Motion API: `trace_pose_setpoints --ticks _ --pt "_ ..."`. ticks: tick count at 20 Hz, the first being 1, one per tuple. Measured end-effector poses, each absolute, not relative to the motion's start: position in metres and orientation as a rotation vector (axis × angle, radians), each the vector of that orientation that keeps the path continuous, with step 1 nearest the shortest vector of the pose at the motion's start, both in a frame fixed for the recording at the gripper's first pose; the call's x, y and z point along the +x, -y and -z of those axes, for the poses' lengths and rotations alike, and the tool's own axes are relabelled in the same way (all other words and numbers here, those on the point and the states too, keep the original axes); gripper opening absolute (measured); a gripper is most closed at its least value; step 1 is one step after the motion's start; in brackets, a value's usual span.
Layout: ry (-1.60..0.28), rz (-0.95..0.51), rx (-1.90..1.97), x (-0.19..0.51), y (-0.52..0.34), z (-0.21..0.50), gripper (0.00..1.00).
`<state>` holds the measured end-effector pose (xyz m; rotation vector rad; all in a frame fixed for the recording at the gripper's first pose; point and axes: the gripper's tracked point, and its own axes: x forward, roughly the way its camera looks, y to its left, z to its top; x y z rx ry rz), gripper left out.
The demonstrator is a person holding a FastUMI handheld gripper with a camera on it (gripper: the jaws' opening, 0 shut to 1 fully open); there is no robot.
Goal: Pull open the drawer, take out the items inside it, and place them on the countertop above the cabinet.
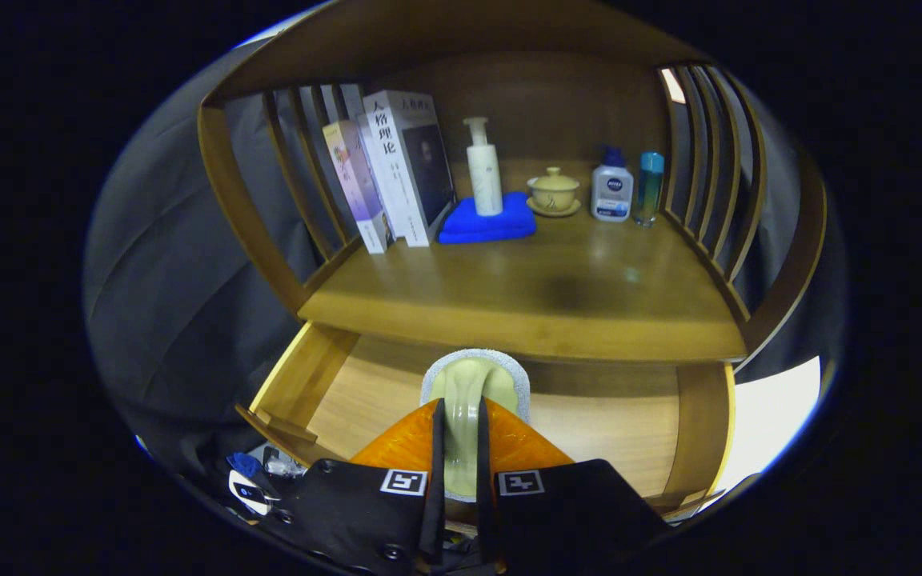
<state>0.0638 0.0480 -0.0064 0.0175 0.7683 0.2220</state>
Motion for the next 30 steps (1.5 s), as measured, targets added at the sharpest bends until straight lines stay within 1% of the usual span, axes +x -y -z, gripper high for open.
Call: trace_pose_setpoints --ticks 4,14,24,30 --pt "-0.693 -0.18 0.068 0.083 -0.041 -0.024 0.18" --pt "-0.531 -0.047 0.143 0.15 -0.014 -0.06 0.18" --pt "-0.6 -0.013 0.129 0.196 -0.019 -0.012 0.18" --pt "-0.569 0.003 0.14 0.216 -0.019 -0.007 0.18"
